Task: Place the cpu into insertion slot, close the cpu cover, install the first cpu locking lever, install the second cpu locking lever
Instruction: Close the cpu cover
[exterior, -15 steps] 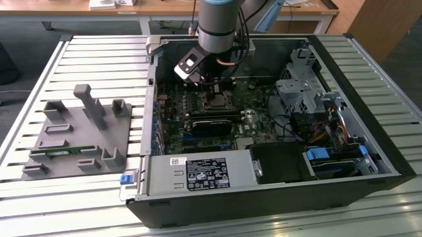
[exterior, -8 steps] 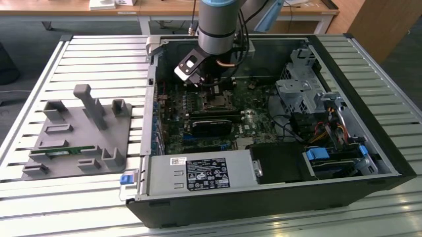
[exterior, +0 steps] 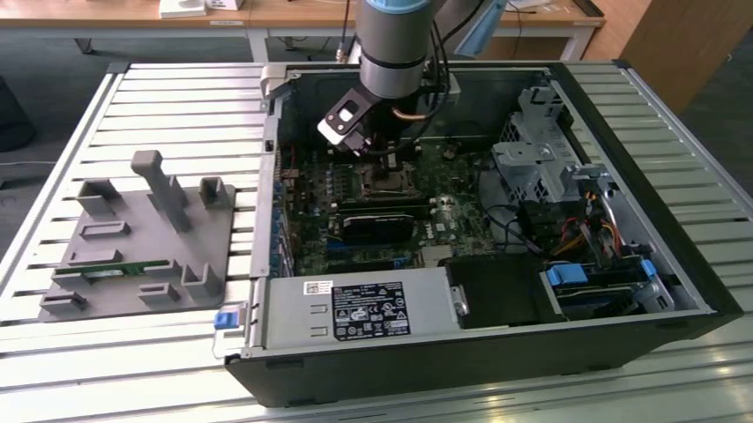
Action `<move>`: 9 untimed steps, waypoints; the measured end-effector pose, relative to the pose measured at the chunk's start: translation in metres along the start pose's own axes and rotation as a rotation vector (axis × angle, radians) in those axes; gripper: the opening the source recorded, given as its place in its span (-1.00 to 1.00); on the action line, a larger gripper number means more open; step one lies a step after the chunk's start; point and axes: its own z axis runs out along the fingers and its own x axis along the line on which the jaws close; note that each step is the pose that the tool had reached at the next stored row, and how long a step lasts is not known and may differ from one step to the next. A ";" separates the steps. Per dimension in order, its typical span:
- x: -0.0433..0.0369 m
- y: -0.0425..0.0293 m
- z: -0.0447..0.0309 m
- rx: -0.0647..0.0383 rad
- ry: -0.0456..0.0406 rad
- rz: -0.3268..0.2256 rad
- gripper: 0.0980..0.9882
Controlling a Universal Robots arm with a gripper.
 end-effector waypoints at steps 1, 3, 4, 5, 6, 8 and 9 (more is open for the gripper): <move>-0.0001 0.0020 0.0000 0.000 -0.0001 0.000 -0.98; -0.0003 0.0041 0.0000 0.000 0.0000 0.000 -0.98; -0.0002 0.0044 -0.0002 0.000 0.0003 -0.001 -0.98; 0.0000 0.0045 -0.0009 -0.001 0.0012 -0.001 -0.98; 0.0003 0.0047 -0.0022 -0.001 0.0022 -0.001 -0.98; 0.0002 0.0039 -0.0055 0.000 0.0001 0.000 -0.98; 0.0003 0.0032 -0.0062 -0.001 0.0003 -0.001 -0.98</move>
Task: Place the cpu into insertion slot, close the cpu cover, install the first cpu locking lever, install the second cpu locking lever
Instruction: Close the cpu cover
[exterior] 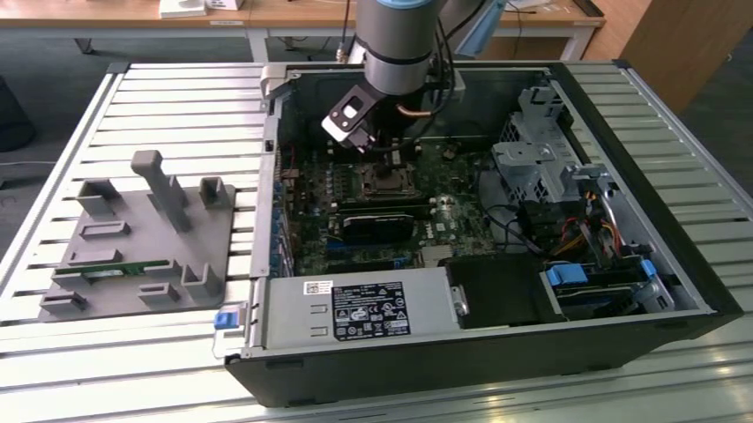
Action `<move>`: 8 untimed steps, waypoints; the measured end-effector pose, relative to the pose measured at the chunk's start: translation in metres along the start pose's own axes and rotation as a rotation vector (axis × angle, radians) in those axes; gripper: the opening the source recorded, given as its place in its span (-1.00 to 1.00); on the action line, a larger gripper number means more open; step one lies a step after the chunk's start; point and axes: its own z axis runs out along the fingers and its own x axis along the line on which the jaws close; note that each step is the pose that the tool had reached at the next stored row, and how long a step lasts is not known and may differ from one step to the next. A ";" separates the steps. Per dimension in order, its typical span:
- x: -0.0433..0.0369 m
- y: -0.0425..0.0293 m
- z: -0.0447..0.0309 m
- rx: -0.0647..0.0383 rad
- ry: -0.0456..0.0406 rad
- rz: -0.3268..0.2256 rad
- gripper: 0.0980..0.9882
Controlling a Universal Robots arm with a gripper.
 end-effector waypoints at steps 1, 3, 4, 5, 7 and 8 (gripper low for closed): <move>0.0001 -0.0013 -0.0003 -0.001 0.0001 0.000 -0.98; 0.0003 -0.0057 -0.0004 -0.004 -0.0003 0.000 -0.98; 0.0004 -0.0082 -0.0004 -0.004 -0.0002 0.000 -0.98; 0.0005 -0.0101 -0.0003 -0.004 -0.0003 0.000 -0.98; 0.0007 -0.0131 -0.0003 -0.005 -0.0004 -0.001 -0.98; 0.0007 -0.0137 -0.0002 -0.005 -0.0003 -0.001 -0.98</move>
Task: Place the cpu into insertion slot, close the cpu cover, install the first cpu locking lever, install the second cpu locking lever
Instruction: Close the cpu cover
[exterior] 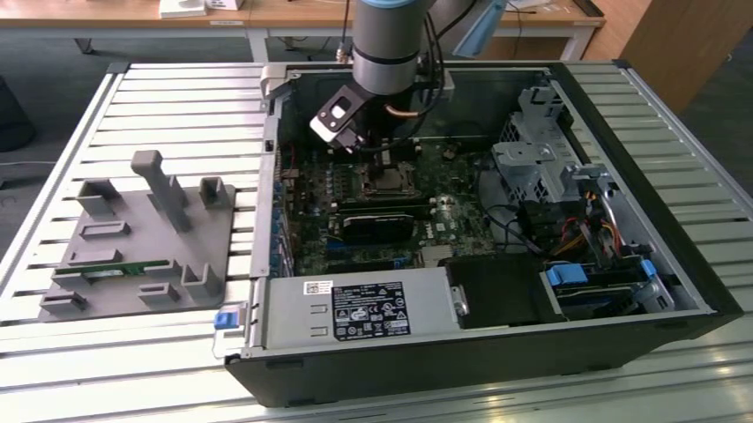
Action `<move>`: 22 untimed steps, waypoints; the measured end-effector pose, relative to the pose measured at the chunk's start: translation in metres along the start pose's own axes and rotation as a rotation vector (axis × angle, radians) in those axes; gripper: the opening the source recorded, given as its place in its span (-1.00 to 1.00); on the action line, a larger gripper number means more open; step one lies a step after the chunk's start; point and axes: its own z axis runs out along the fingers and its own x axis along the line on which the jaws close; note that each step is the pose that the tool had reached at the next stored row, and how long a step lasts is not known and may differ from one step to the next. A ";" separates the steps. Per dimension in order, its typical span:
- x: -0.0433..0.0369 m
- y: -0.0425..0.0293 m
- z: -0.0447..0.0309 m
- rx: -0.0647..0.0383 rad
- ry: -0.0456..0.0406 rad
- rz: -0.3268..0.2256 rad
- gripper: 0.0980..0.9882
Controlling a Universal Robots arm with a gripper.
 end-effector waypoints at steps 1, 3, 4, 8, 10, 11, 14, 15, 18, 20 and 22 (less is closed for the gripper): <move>0.0000 -0.0002 0.0004 0.000 0.0000 0.000 -0.98; -0.0001 -0.0003 0.0021 0.000 0.0000 -0.001 -0.98; -0.0002 -0.0003 0.0031 0.000 -0.0001 -0.001 -0.98; -0.0004 -0.0004 0.0055 0.001 -0.0013 -0.001 -0.98; -0.0002 0.0004 0.0062 0.001 -0.0008 -0.001 -0.98; 0.0000 0.0013 0.0066 0.000 -0.0003 -0.001 -0.98; 0.0004 0.0052 0.0072 0.000 -0.0003 -0.001 -0.98; 0.0005 0.0065 0.0073 0.000 -0.0002 -0.001 -0.98; 0.0006 0.0084 0.0073 0.000 -0.0002 -0.002 -0.98; 0.0008 0.0087 0.0066 0.000 0.0002 -0.002 -0.98; 0.0013 0.0090 0.0050 -0.001 0.0020 -0.002 -0.98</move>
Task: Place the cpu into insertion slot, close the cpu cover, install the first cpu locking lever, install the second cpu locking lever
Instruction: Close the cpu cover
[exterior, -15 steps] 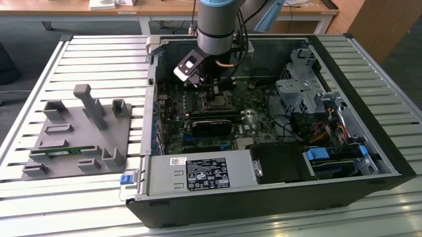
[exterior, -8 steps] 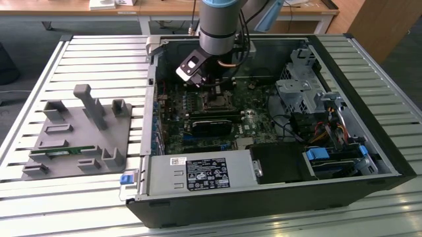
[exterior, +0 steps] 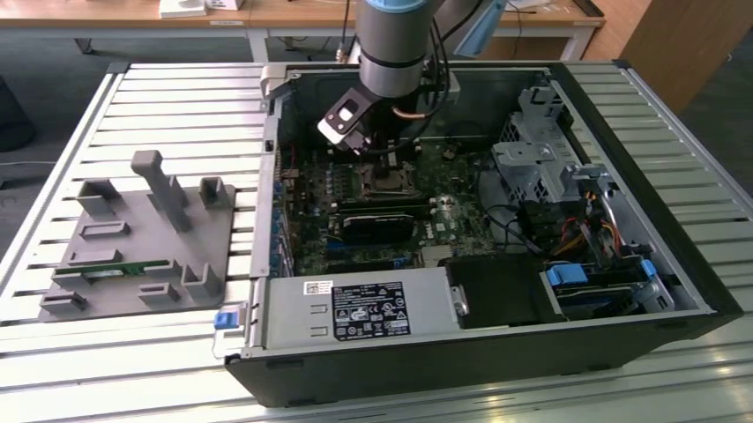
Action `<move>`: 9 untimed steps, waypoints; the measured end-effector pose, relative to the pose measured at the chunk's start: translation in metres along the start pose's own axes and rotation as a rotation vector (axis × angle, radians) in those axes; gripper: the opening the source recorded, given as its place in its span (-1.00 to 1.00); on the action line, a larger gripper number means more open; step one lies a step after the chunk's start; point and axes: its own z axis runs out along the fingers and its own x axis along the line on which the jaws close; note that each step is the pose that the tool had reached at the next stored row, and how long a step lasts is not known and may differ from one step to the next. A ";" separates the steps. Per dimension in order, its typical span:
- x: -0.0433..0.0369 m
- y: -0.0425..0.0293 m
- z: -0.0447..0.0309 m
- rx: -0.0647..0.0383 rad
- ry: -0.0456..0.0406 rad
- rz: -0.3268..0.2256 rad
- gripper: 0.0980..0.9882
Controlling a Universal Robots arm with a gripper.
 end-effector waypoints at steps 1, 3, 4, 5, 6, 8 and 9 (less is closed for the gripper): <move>0.0000 -0.0001 -0.0015 0.001 -0.0009 0.000 -0.98; -0.0001 -0.0002 -0.0030 0.001 -0.0017 0.000 -0.98; -0.0001 -0.0003 -0.0033 0.001 -0.0018 0.000 -0.98; -0.0001 -0.0011 -0.0034 0.000 -0.0019 0.000 -0.98; 0.0000 -0.0022 -0.0035 0.000 -0.0021 0.000 -0.98; 0.0002 -0.0060 -0.0035 -0.001 -0.0021 0.000 -0.98; 0.0003 -0.0077 -0.0035 -0.001 -0.0021 0.000 -0.98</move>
